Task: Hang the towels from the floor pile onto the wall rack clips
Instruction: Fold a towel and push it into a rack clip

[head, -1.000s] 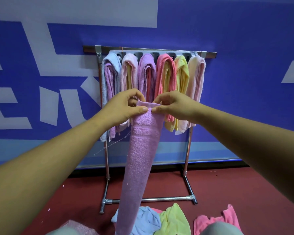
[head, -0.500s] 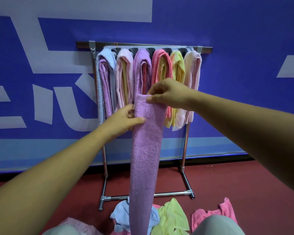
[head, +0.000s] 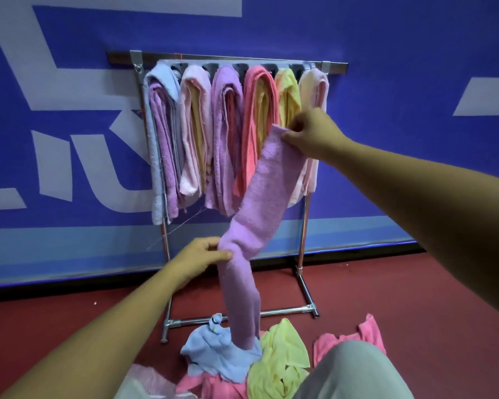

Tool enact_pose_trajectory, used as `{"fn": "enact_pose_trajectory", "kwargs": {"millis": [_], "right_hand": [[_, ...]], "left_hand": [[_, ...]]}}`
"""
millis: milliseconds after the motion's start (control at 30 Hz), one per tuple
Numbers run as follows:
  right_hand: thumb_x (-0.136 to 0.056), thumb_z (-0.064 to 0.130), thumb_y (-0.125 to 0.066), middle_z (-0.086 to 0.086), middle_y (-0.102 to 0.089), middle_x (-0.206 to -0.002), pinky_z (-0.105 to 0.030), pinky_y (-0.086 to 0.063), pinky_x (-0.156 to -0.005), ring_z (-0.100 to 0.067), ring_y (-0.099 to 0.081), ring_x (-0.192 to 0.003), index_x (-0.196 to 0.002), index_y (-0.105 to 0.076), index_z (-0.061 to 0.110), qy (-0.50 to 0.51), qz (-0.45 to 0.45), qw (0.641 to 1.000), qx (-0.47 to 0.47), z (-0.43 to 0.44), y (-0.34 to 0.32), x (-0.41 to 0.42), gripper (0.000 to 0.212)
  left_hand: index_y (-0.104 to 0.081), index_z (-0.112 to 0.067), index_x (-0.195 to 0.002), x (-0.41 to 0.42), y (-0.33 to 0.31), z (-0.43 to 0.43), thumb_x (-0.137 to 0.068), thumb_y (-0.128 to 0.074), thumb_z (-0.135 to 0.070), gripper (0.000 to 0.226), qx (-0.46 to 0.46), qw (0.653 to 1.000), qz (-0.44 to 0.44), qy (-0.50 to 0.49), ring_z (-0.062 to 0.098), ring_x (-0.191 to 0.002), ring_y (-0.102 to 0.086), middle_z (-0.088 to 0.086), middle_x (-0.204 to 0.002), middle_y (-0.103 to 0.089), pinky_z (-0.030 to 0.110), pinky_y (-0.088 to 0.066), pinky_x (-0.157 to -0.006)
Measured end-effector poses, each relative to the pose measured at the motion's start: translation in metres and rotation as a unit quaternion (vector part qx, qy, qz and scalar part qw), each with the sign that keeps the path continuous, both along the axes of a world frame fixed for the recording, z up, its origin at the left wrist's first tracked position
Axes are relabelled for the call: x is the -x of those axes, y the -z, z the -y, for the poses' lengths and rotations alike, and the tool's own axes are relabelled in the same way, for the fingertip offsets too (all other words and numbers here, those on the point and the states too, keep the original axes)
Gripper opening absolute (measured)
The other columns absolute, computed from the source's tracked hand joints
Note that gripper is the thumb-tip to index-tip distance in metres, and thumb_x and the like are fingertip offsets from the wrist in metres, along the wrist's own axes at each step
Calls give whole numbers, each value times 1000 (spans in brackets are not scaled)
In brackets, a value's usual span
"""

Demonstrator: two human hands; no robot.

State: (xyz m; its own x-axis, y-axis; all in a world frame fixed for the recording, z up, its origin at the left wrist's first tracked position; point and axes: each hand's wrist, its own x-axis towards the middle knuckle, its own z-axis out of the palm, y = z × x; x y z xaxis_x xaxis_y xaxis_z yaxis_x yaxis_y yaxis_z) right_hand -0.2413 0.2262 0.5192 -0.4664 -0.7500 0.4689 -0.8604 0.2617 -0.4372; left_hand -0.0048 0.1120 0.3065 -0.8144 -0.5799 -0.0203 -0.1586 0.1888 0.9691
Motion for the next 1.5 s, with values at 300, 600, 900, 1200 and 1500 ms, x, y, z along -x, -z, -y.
{"fn": "enact_pose_trajectory", "kwargs": {"millis": [300,600,900,1200,1500], "right_hand": [[-82,27,-75,-1,-59,-67,-25,-42,-54,-22,-52,-71,-67,-64,18,25,2,953,-301,-17,80,27,20],[-101,18,-53,-3,-64,-89,-25,-49,-79,-14,-60,-80,-115,-60,1,-375,499,770,-133,-1,57,-30,24],[-100,2,-51,-3,-59,-67,-19,-45,-55,-10,-56,-57,-83,-57,3,-346,391,834,-176,-11,39,-26,18],[-96,2,-51,-4,-52,-71,-21,-43,-54,-12,-52,-60,-84,-51,7,-277,448,835,-160,-27,37,18,13],[-90,14,-58,0,-74,-78,-23,-56,-67,-11,-70,-71,-78,-79,14,-360,487,777,-172,-22,-1,50,25]], "left_hand": [[-71,-5,-103,8,-102,-2,-77,-56,-4,30,-111,977,-165,80,18,-87,-69,10,-95,-73,25,-54,-80],[-66,1,-110,24,-134,-11,-82,-57,2,29,-111,978,-127,123,23,-97,-66,16,-106,-69,33,-54,-87],[-65,-2,-110,21,-123,-9,-82,-65,-14,31,-71,990,-26,119,11,-79,-63,5,-93,-68,19,-51,-66],[-73,-7,-107,33,-141,2,-67,-81,-25,45,-173,978,-60,98,19,-79,-41,3,-97,-40,28,-40,-73],[-60,3,-128,92,-195,1,-77,-60,-15,55,-129,981,-81,117,36,-112,-50,33,-137,-50,47,-37,-106]]}}
